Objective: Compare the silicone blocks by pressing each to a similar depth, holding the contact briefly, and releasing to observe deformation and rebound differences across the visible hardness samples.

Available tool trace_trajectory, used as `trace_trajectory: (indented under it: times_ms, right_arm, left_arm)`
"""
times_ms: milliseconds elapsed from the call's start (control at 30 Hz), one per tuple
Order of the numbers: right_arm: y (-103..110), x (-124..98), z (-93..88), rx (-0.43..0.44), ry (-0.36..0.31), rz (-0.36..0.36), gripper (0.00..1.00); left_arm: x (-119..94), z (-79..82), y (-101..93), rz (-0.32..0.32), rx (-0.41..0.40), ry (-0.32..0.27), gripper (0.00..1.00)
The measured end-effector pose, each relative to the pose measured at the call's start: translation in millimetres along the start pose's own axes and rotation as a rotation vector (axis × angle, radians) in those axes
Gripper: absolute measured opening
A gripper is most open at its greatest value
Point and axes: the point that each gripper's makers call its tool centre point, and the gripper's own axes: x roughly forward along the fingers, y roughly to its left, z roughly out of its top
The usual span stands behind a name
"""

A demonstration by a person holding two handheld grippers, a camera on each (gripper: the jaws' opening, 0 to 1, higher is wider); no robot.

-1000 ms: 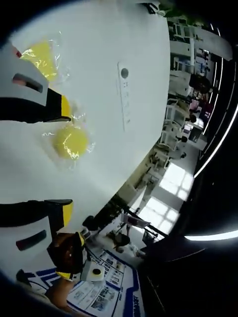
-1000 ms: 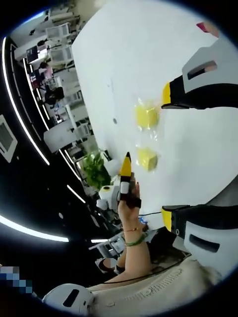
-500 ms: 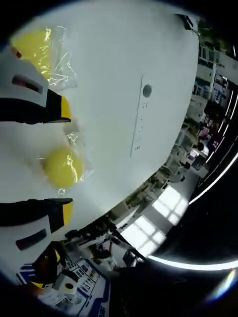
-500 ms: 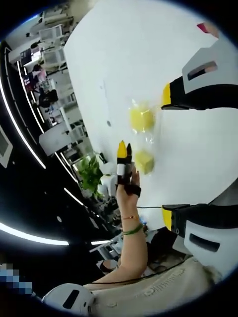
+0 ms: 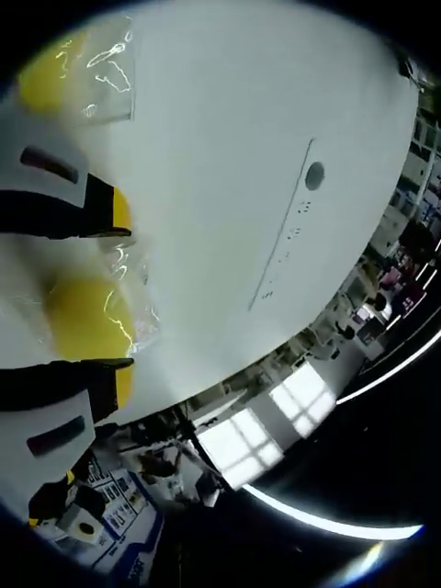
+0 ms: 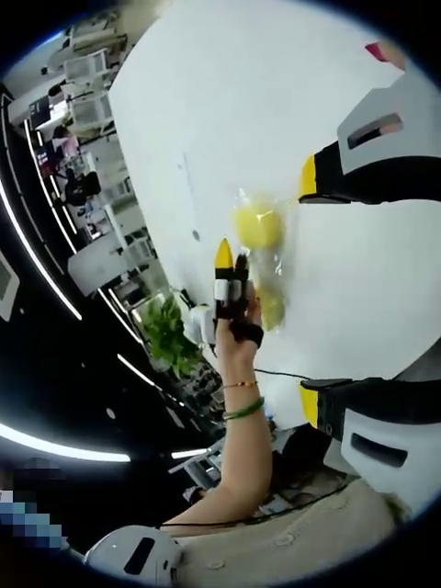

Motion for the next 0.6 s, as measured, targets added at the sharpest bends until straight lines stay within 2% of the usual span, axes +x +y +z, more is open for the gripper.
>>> trace_trajectory:
  times_ms: [133,267,400,500,600]
  right_arm:
    - [-3.1,-1.2,-3.8,0.012,0.002,-0.010,0.71]
    - [-4.9,-0.6,-7.3,0.020,0.008,-0.015,0.71]
    - [-4.7,0.9,-8.1,0.021,0.011,-0.013,0.71]
    - [-5.8,1.7,-7.8,0.025,0.008,-0.014,0.71]
    - [-6.4,2.3,-9.6,0.027,0.011,-0.013,0.70]
  left_arm:
    - [0.7,-0.4,-1.6,-0.008,-0.041,0.006,0.39]
    - [1.8,0.9,4.0,0.007,-0.028,0.016,0.29]
    - [3.9,2.1,7.5,0.008,-0.057,0.024,0.20]
    - [7.0,2.4,1.8,-0.008,-0.095,0.034,0.18]
    - [13.8,2.2,-1.9,-0.017,-0.080,0.047,0.18]
